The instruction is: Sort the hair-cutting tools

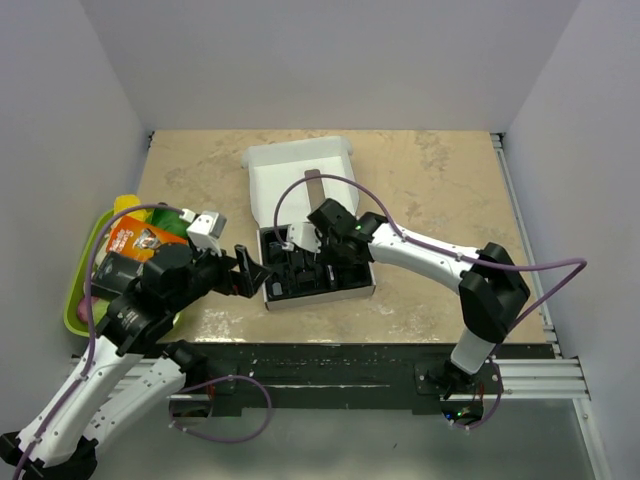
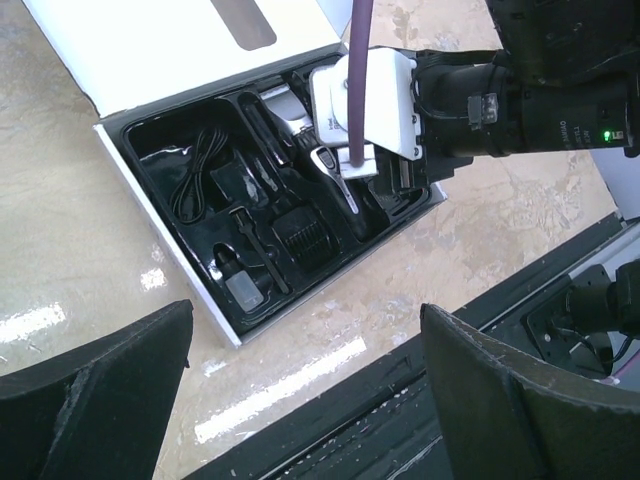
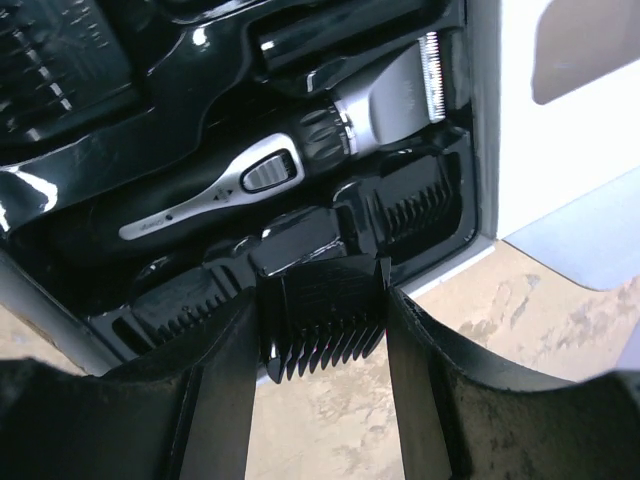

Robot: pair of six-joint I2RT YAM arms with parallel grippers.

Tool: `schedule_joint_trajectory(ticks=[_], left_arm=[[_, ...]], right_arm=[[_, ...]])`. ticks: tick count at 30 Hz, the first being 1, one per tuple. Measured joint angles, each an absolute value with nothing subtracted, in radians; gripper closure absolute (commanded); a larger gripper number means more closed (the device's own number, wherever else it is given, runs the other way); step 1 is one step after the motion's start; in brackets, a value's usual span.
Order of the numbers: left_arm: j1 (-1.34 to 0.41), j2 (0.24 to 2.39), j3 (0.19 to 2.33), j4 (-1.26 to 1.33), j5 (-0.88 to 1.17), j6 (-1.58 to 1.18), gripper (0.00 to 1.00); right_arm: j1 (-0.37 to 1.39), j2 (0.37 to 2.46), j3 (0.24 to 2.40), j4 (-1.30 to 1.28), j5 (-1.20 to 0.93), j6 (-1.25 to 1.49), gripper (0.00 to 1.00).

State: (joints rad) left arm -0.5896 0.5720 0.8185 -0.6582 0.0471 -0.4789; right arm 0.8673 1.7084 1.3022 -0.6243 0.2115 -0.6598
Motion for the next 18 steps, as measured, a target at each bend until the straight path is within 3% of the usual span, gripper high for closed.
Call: schedule_joint_trajectory(ticks=[18], left_arm=[[-0.59, 0.586, 0.823, -0.676, 0.044, -0.479, 0.0]], right_arm=[[0.787, 1.794, 1.334, -0.696, 0.061, -0.802, 0.57]])
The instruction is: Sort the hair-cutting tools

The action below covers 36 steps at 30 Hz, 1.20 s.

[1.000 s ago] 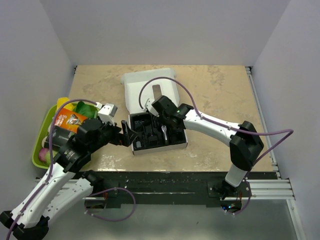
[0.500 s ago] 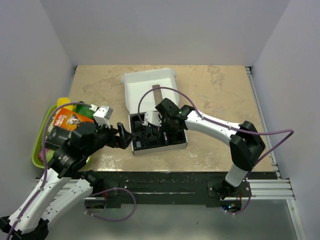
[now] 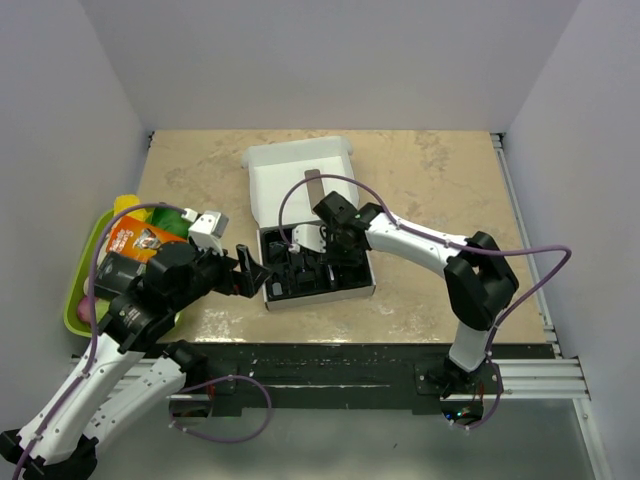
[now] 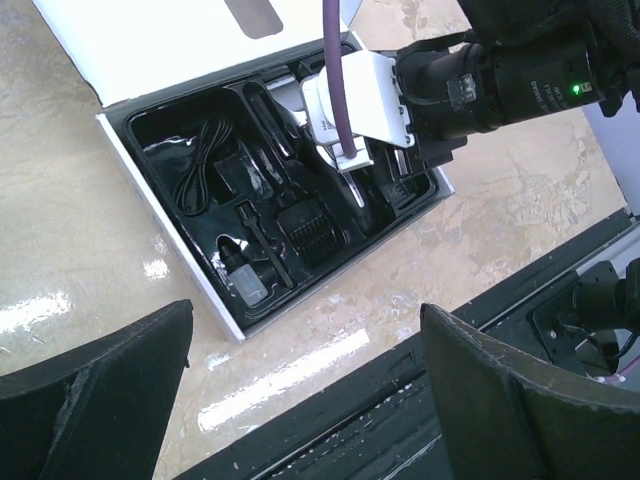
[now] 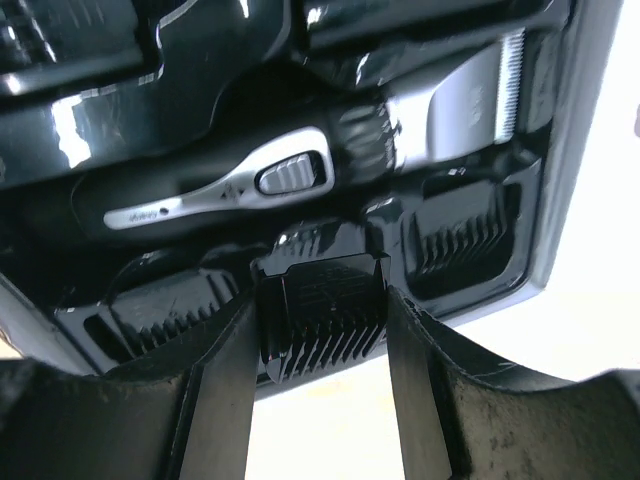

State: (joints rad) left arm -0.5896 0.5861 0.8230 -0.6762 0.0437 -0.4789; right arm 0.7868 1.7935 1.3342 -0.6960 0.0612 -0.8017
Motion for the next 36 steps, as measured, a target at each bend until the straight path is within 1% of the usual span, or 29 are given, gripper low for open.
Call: schedule_joint_trajectory(ticks=[13, 24, 36], left_arm=[[-0.59, 0.597, 0.823, -0.676, 0.037, -0.479, 0.0], [-0.59, 0.605, 0.823, -0.676, 0.037, -0.479, 0.0], [-0.59, 0.602, 0.823, -0.676, 0.037, -0.479, 0.0]], right_arm=[[0.774, 1.813, 1.362, -0.697, 0.041, -0.811, 0.49], [0.764, 1.813, 1.363, -0.704, 0.03, -0.807, 0.39], [0.765, 1.795, 1.382, -0.746, 0.03, -0.797, 0.37]])
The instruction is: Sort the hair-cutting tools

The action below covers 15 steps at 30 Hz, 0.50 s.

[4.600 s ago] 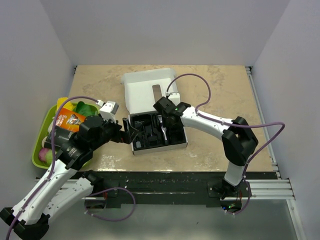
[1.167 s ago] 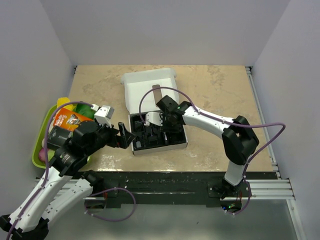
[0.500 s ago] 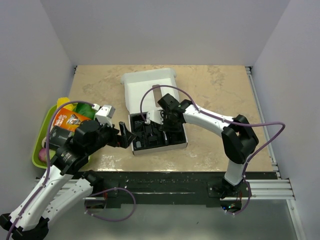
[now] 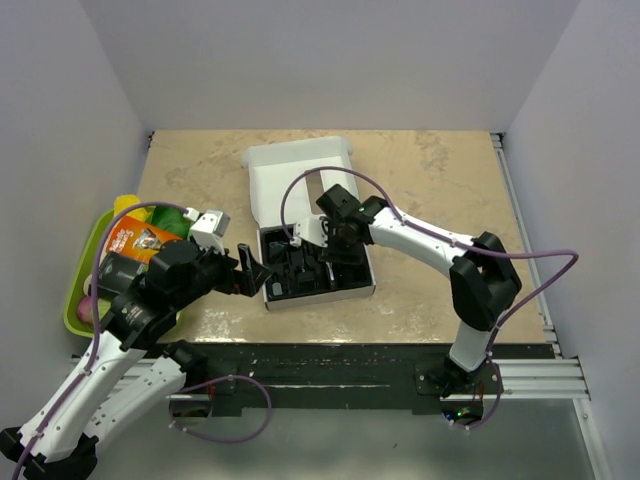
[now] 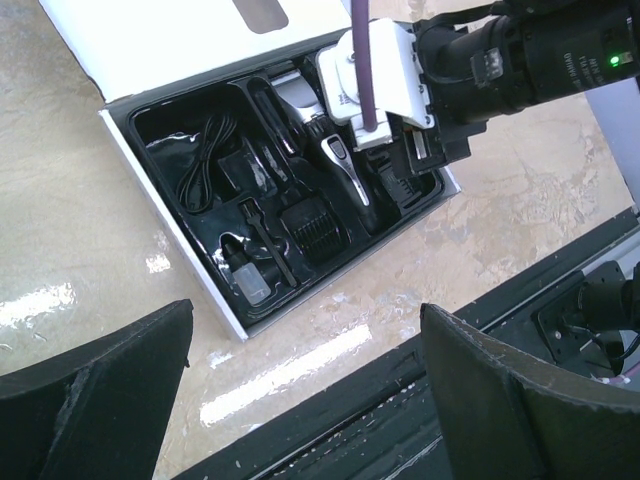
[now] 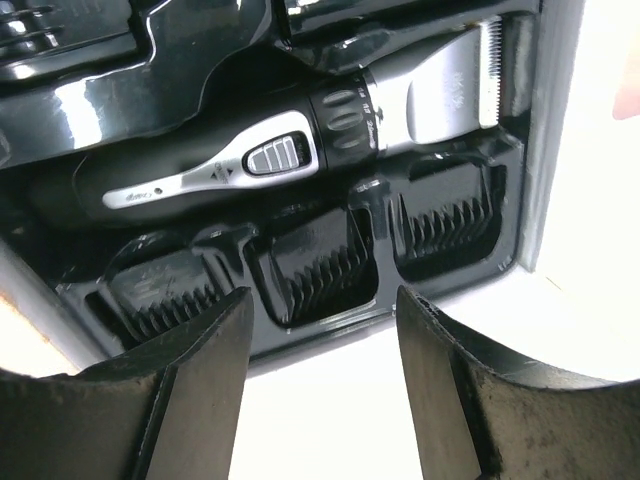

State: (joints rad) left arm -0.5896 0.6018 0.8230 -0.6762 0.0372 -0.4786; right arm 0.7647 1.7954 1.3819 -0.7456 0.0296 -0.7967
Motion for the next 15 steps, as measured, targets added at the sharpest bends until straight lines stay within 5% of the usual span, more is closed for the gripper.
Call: schedule_joint_trajectory(ticks=[5, 8, 12, 15], left_arm=[[-0.59, 0.602, 0.823, -0.676, 0.038, -0.479, 0.0], [-0.59, 0.602, 0.823, -0.675, 0.038, -0.479, 0.0], [-0.59, 0.602, 0.823, -0.675, 0.038, -0.479, 0.0], [-0.59, 0.603, 0.823, -0.676, 0.037, -0.479, 0.0]], right_arm=[[0.771, 1.741, 1.41, -0.785, 0.006, -0.767, 0.38], [0.774, 1.697, 1.446, -0.801, -0.025, -0.72, 0.47], [0.786, 1.64, 1.459, -0.785, -0.046, -0.616, 0.68], [0.799, 1.627, 1.458, -0.773, -0.036, -0.502, 0.94]])
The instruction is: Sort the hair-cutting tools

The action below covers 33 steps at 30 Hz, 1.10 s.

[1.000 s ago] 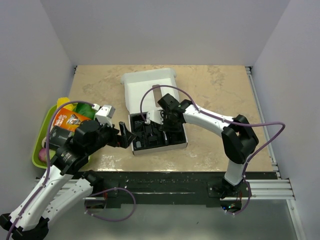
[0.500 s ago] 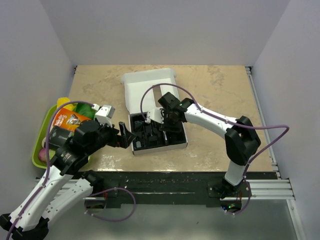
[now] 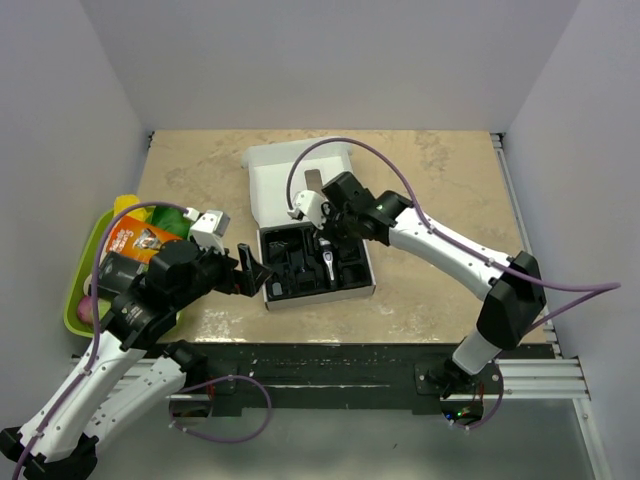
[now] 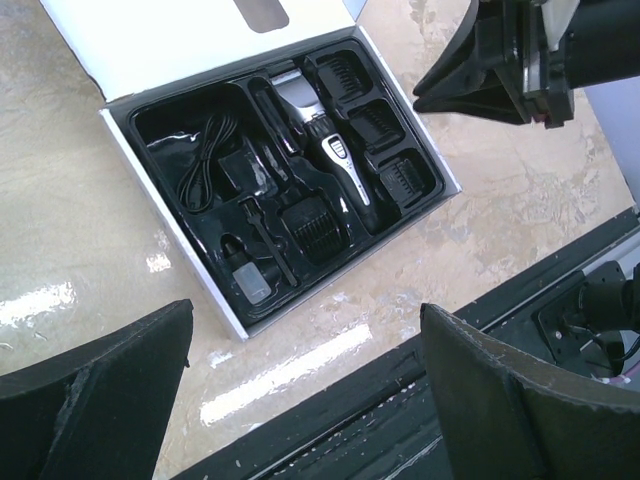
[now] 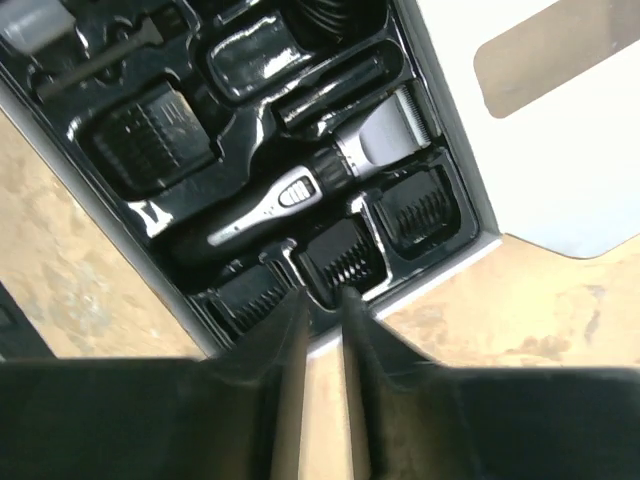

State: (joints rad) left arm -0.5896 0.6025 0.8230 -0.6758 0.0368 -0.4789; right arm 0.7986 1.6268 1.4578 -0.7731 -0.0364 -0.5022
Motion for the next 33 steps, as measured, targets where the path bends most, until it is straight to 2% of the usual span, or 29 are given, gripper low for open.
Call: schedule_joint_trajectory(ticks=[1, 15, 33], left_arm=[[-0.59, 0.603, 0.823, -0.677, 0.036, -0.479, 0.0], [-0.59, 0.596, 0.867, -0.723, 0.01, -0.483, 0.0], [-0.59, 0.612, 0.868, -0.728, 0.006, -0.488, 0.0]], right_arm=[[0.803, 1.628, 1.453, -0.764, -0.032, -0.457, 1.0], [0.825, 1.612, 1.183, -0.616, 0.073, 0.153, 1.0], [0.825, 1.655, 1.178, -0.532, 0.23, 0.317, 1.0]])
